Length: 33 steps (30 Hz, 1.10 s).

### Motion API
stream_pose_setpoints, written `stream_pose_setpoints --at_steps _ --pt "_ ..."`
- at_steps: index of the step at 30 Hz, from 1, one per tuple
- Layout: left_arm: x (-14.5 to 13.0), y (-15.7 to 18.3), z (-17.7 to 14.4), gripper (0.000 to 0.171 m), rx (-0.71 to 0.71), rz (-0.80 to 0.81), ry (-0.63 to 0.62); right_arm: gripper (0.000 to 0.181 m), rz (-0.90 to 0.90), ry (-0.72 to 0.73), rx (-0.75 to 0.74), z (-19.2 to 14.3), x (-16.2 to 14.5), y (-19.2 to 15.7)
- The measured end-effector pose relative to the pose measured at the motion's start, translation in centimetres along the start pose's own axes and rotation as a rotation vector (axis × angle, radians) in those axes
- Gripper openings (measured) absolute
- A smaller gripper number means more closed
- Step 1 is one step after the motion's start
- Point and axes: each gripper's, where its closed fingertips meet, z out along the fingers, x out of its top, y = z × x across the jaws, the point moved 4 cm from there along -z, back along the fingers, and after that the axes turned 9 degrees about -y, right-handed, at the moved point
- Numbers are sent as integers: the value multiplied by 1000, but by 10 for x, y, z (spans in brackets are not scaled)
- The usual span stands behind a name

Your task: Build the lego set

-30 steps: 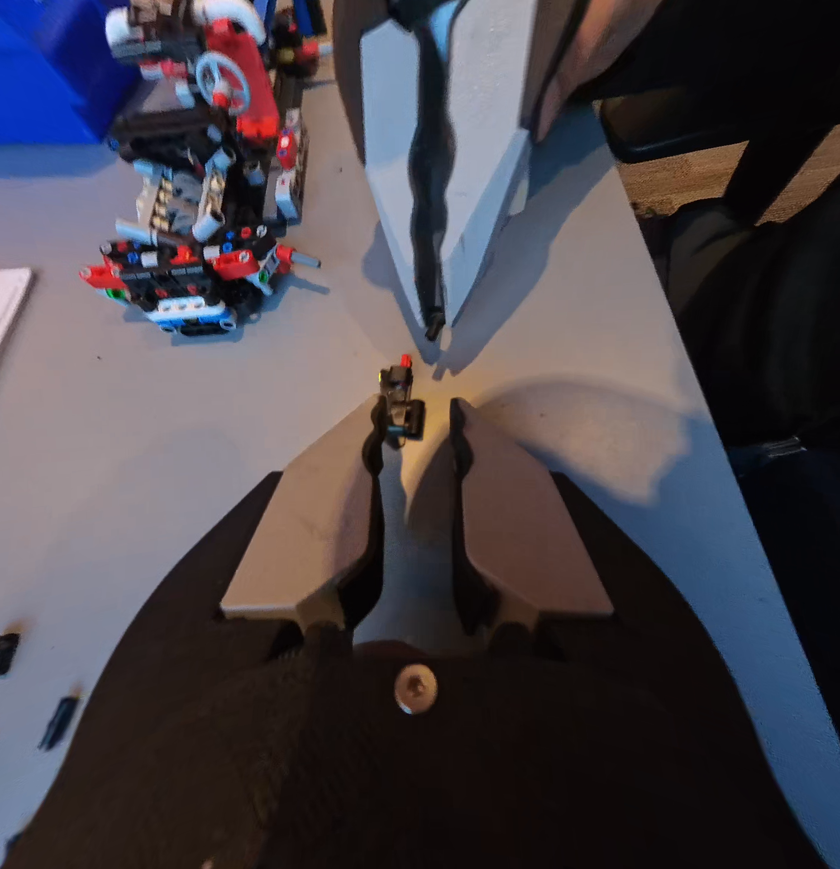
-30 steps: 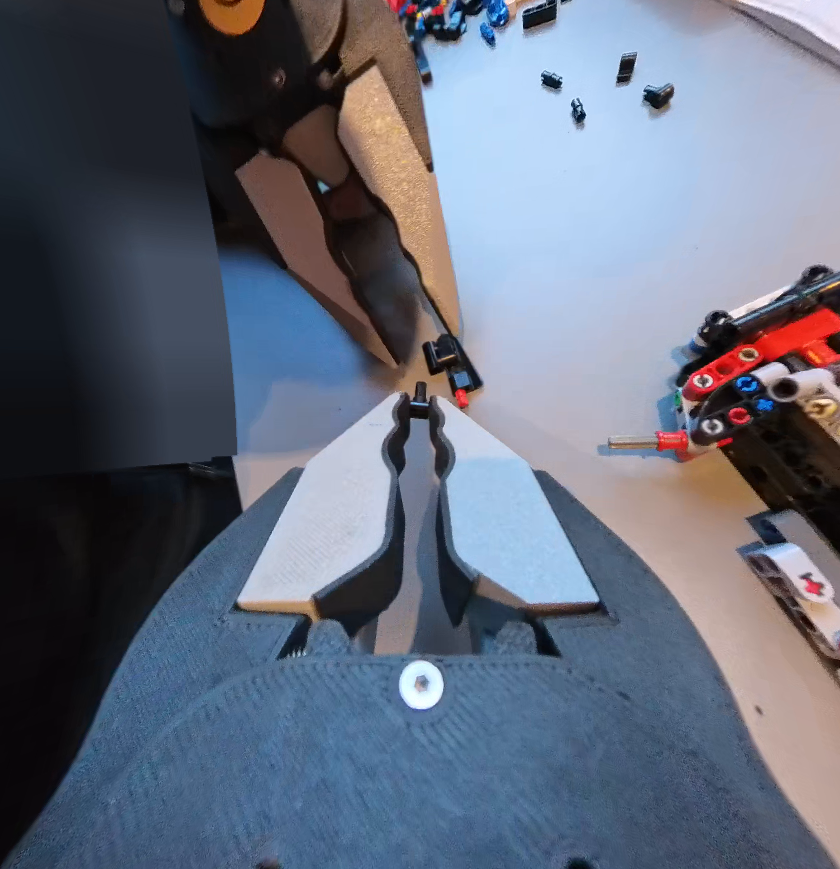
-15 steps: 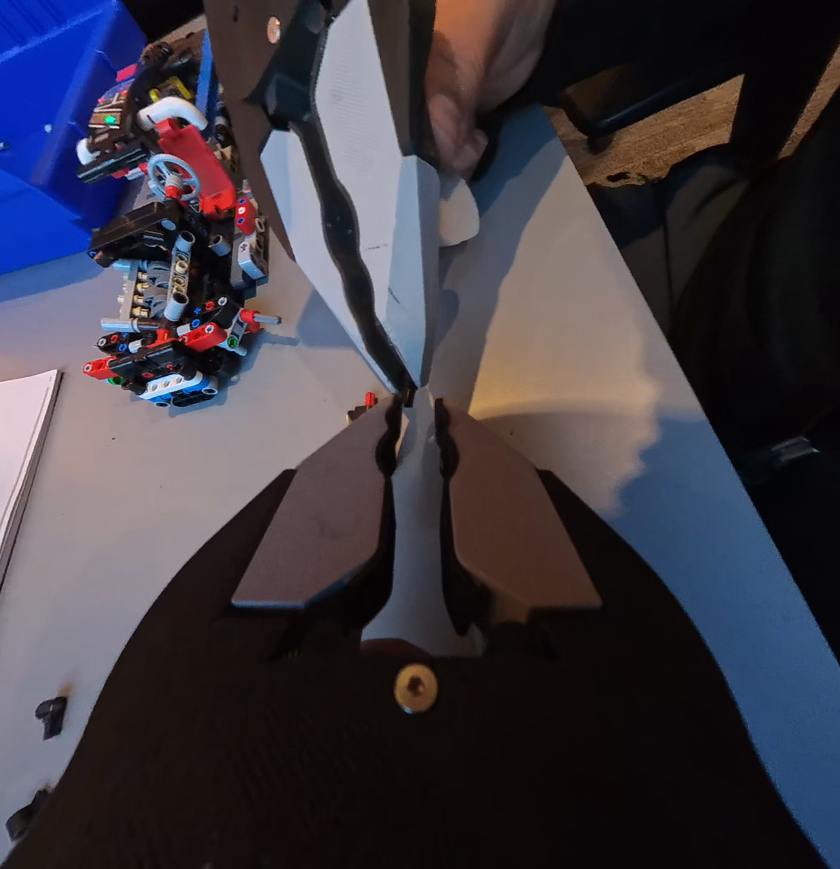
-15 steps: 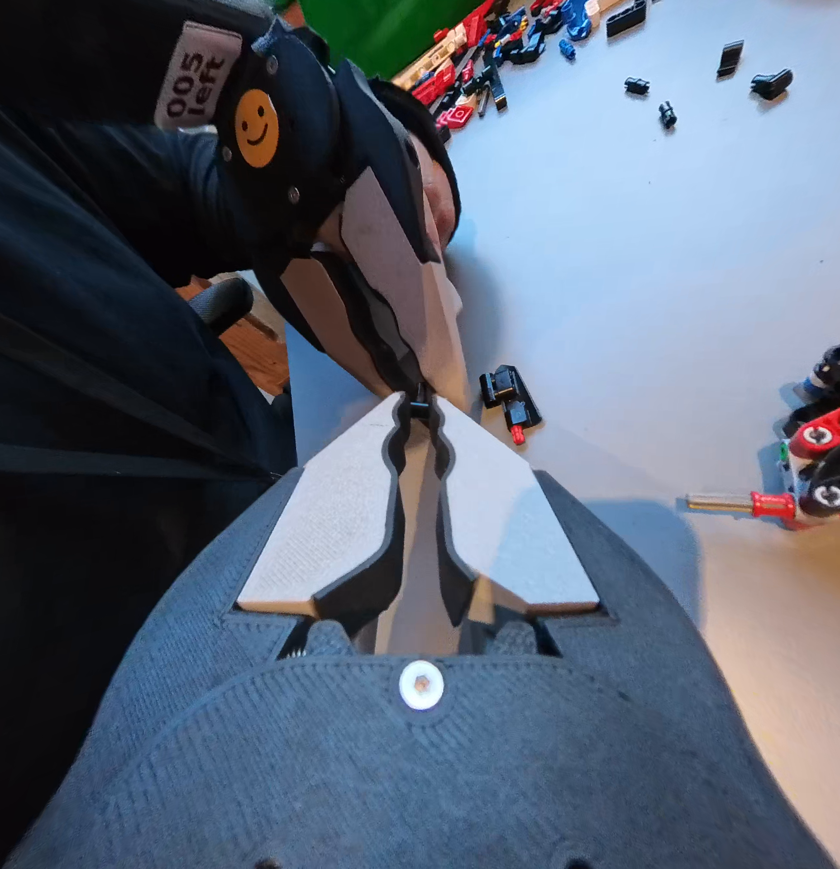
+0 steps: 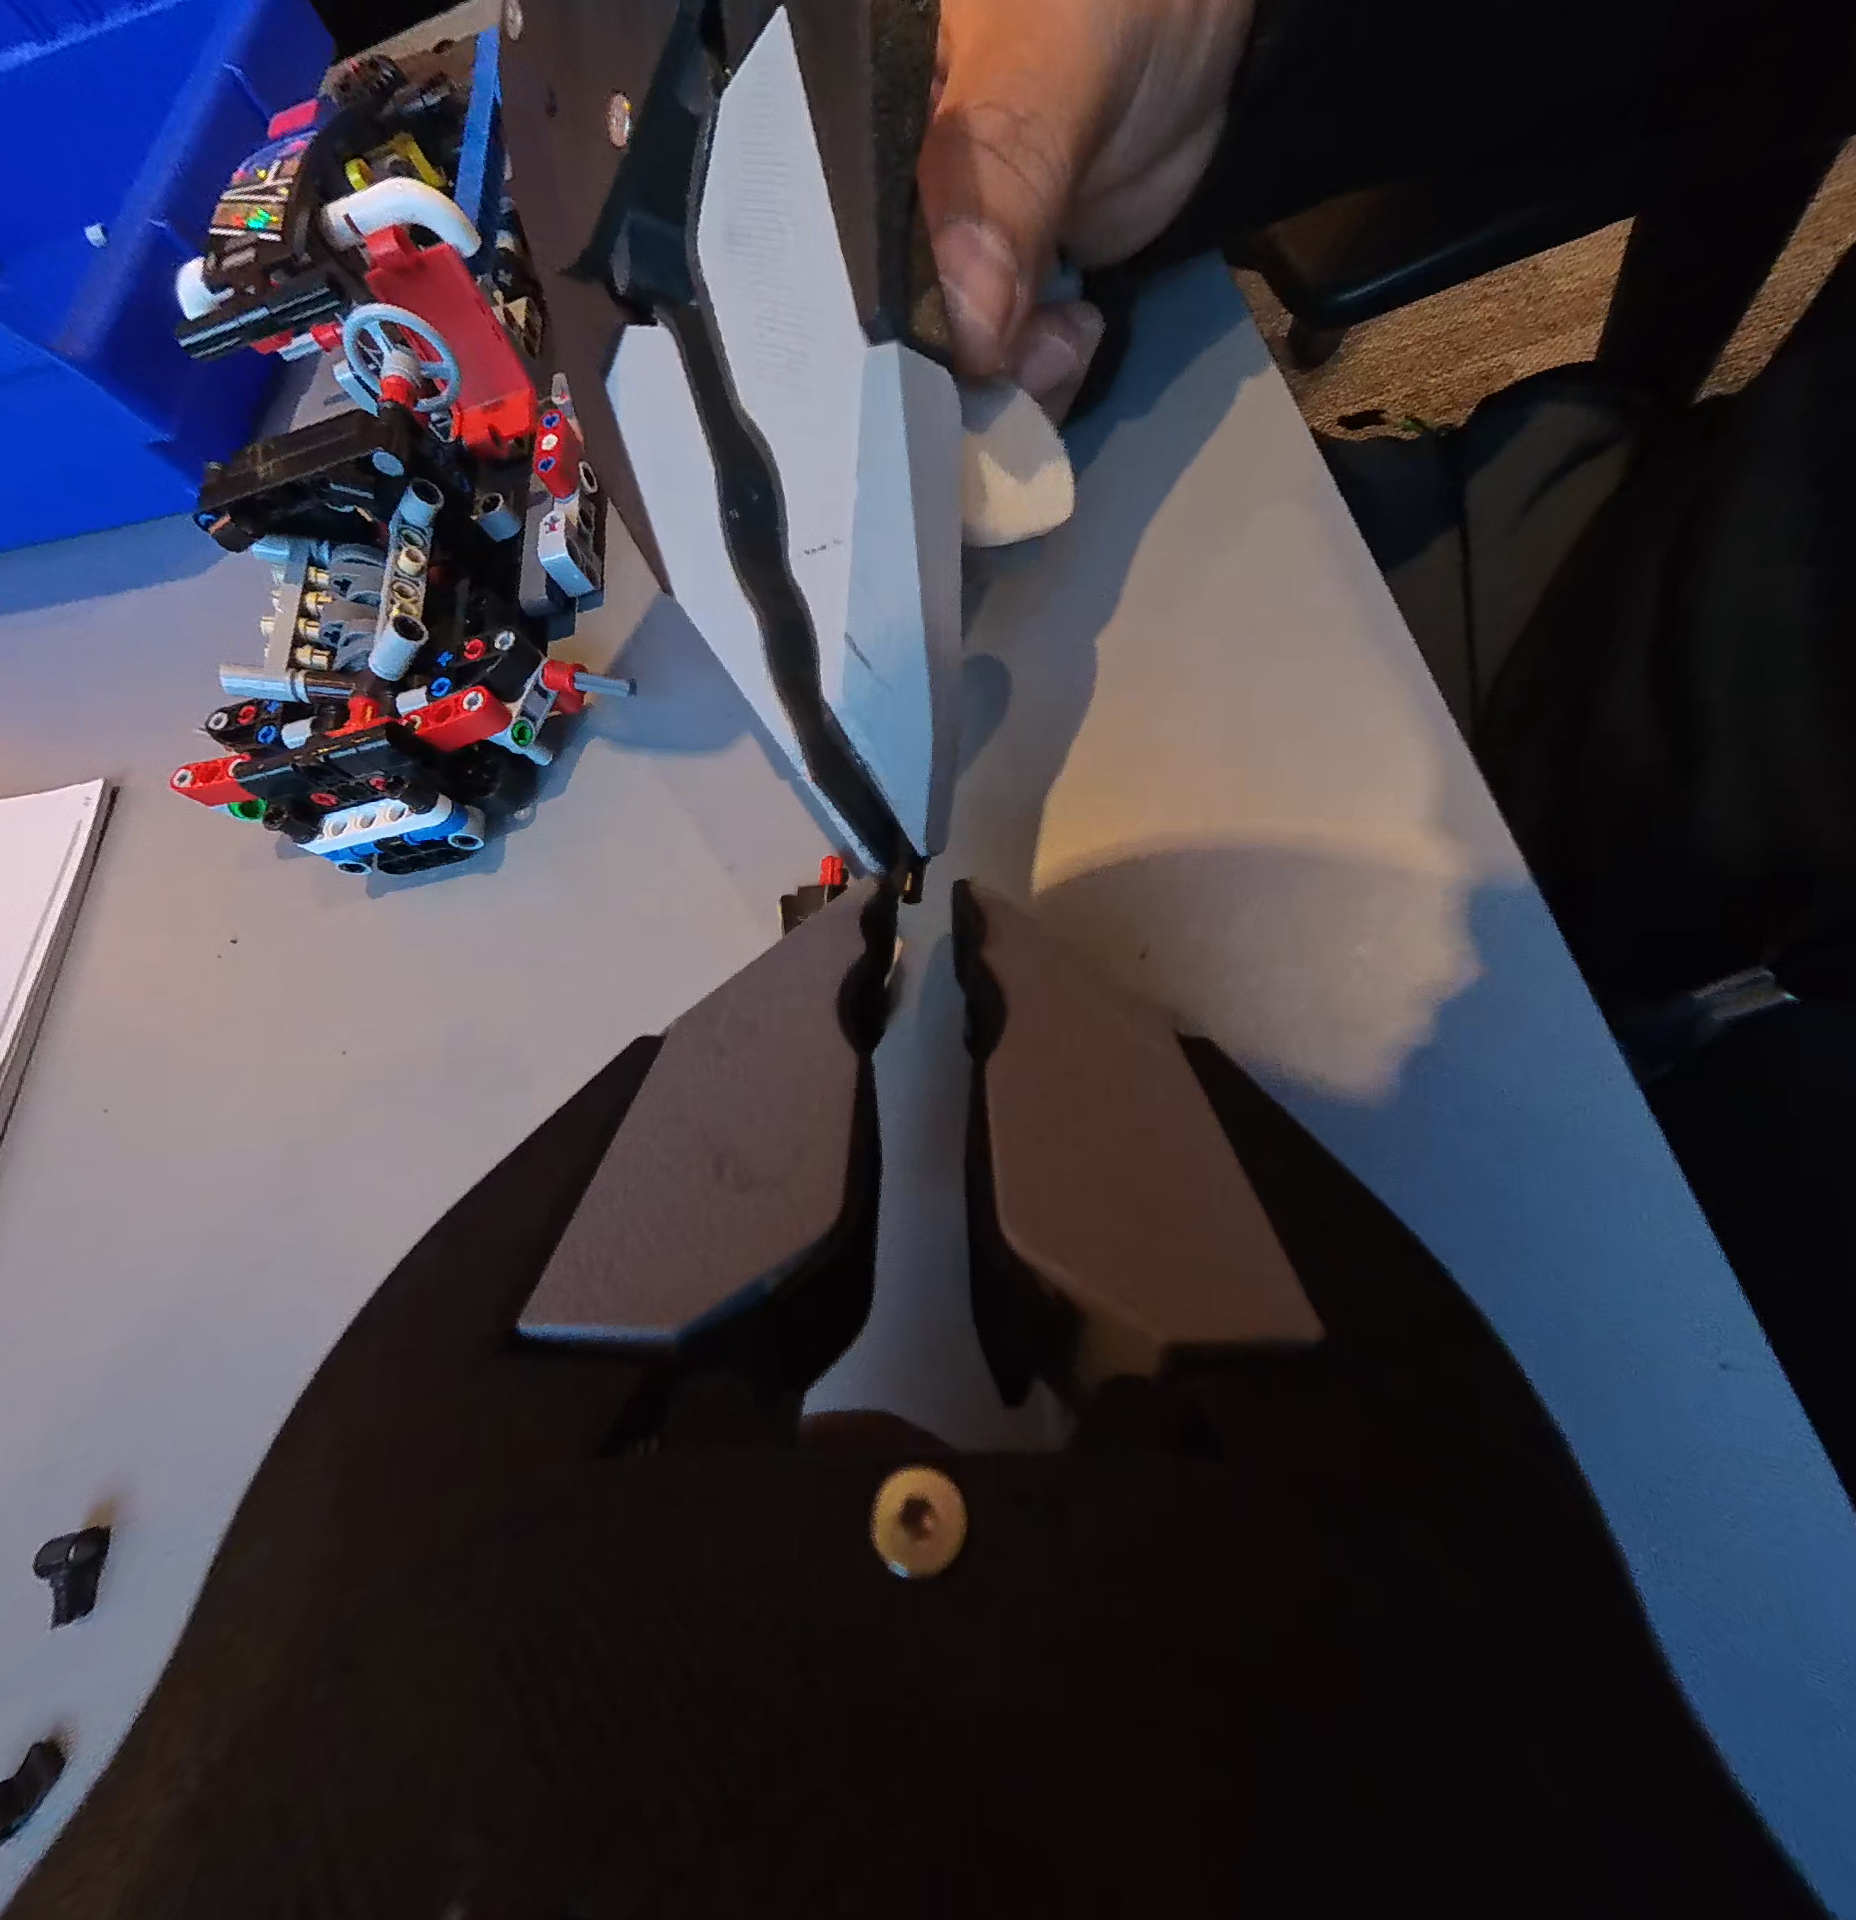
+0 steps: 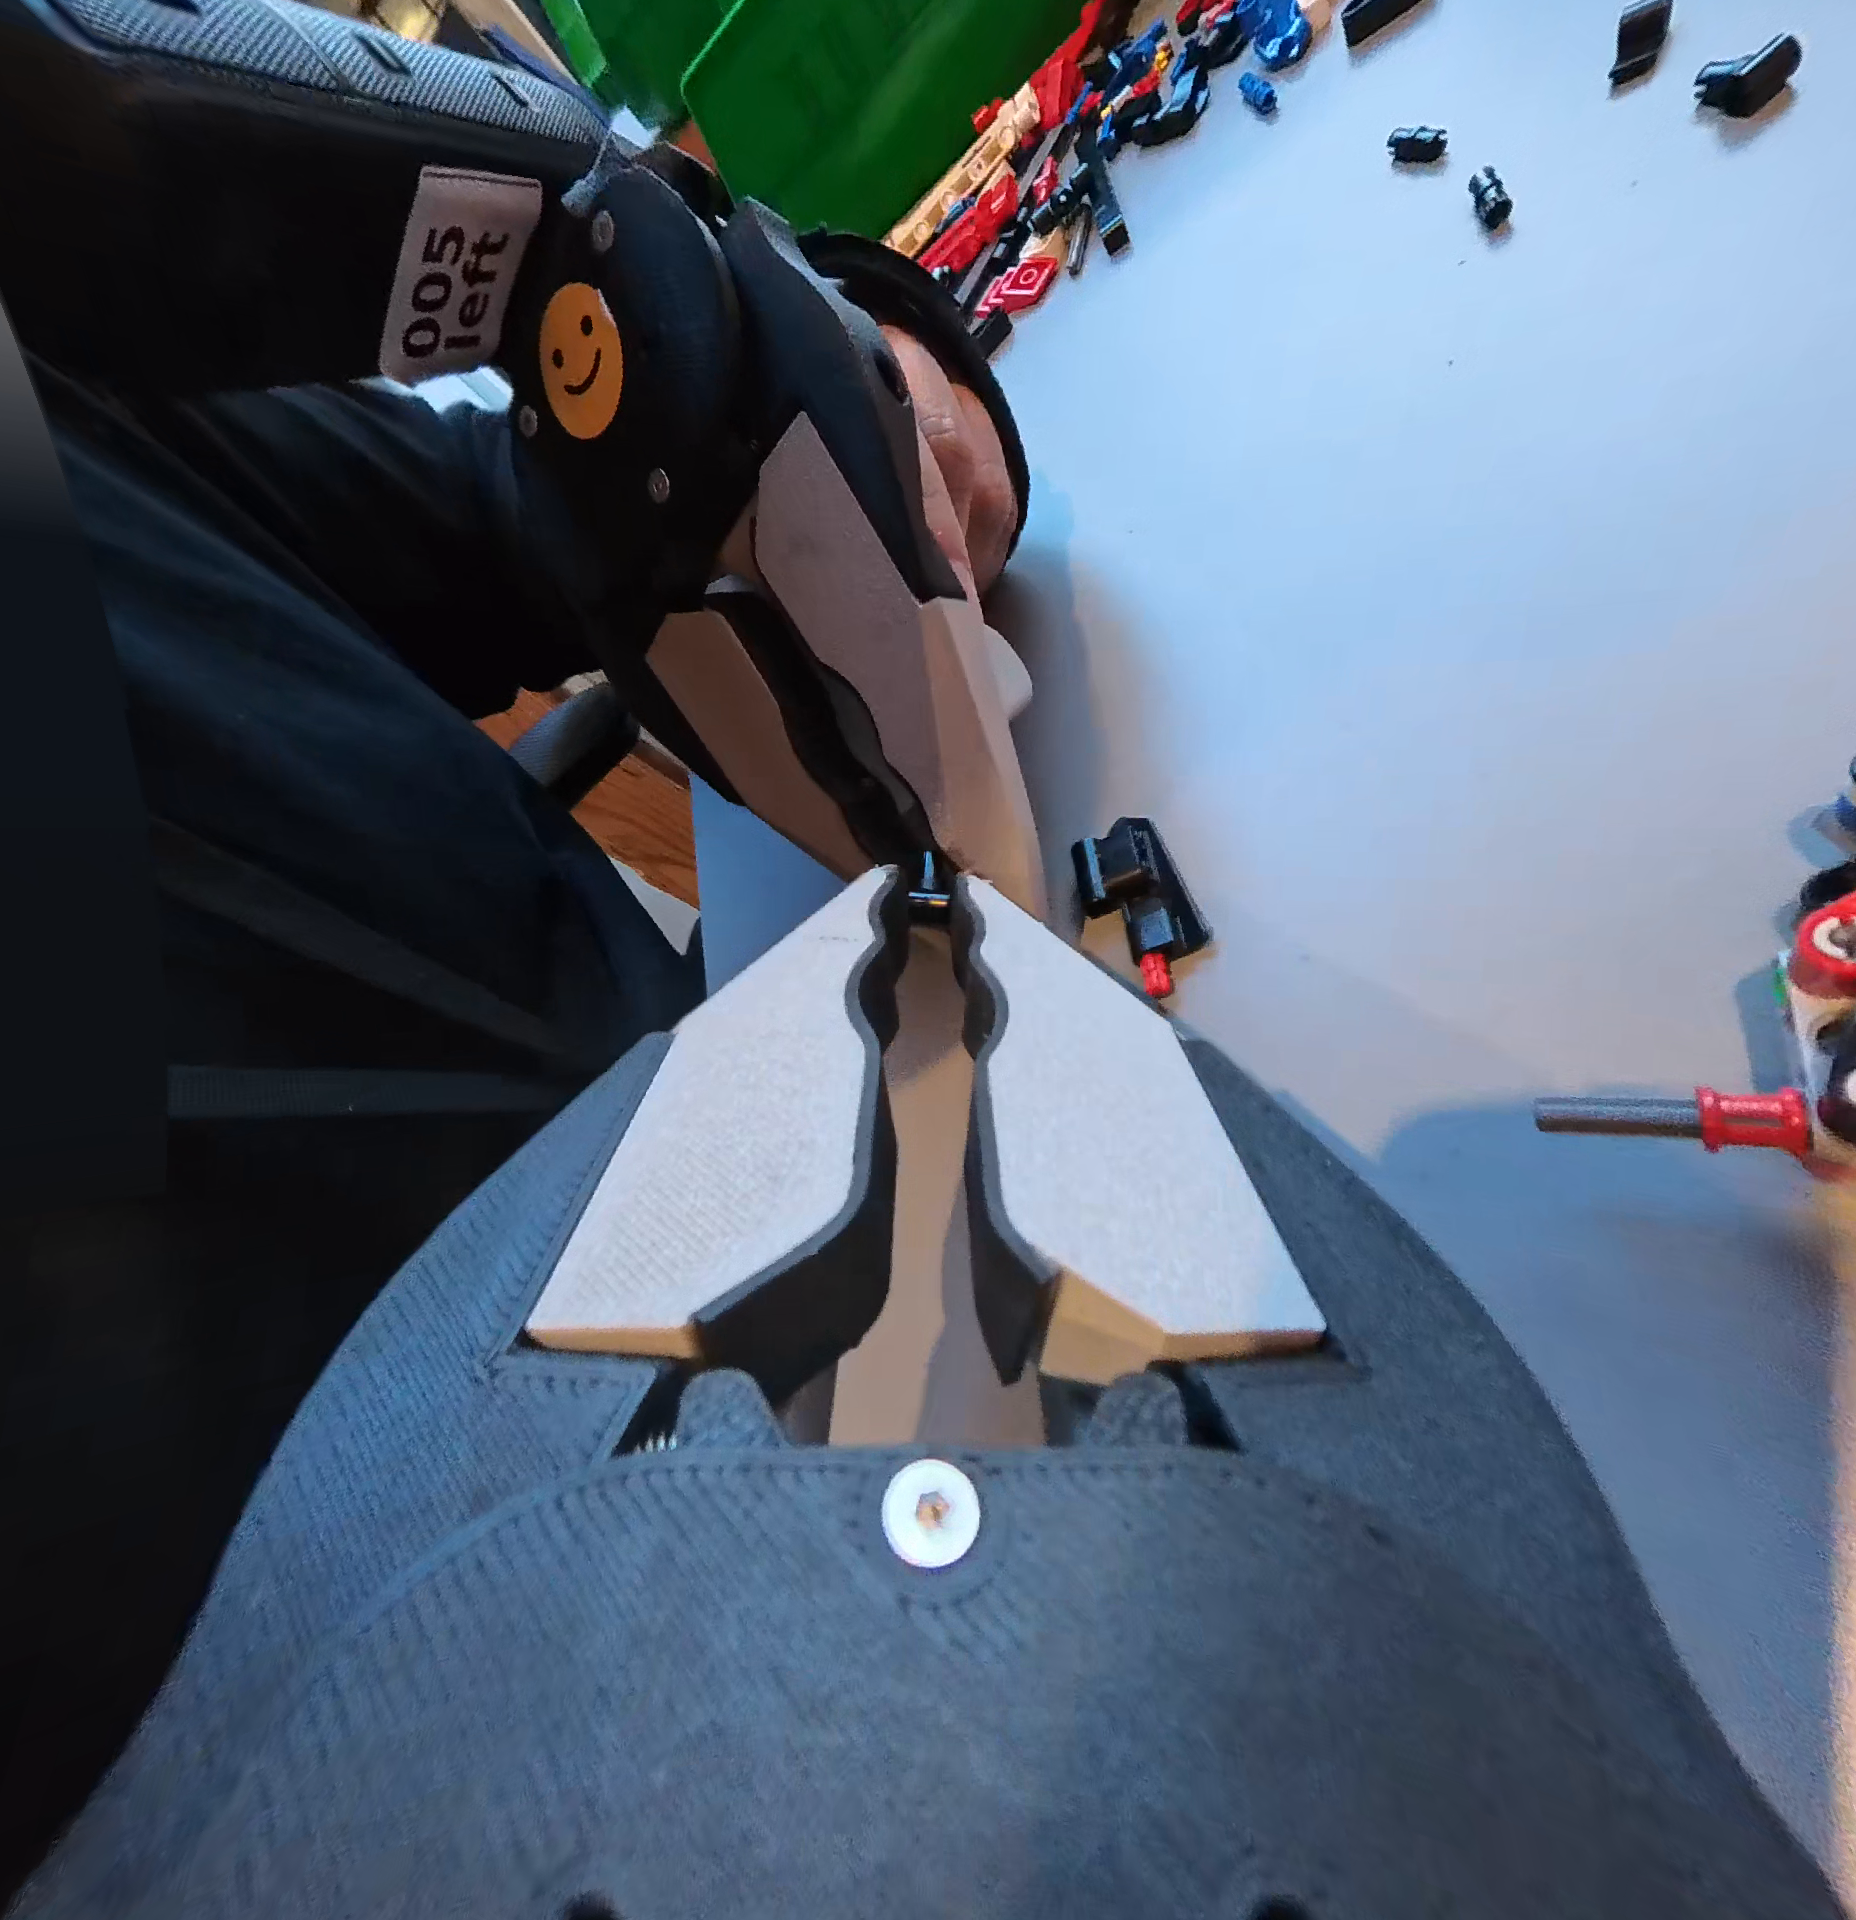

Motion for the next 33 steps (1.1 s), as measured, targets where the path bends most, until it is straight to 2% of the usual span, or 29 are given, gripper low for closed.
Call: stream_pose_setpoints --at_steps 9,15,26,30,33 --pt "1 -3 -4 9 -8 -31 34 4 27 -5 -7 -1 -2 3" --pt "1 -5 -6 1 15 -22 47 4 45 -8 -6 -1 -3 5" --pt "3 -4 -9 0 0 -28 70 4 55 -17 -17 -2 -4 7" --pt "-2 -8 -5 1 -85 -162 28 17 -93 10 -85 -10 -2 0" --pt "-4 -10 -5 1 -130 -221 26 19 -267 -35 -279 -11 -6 1"
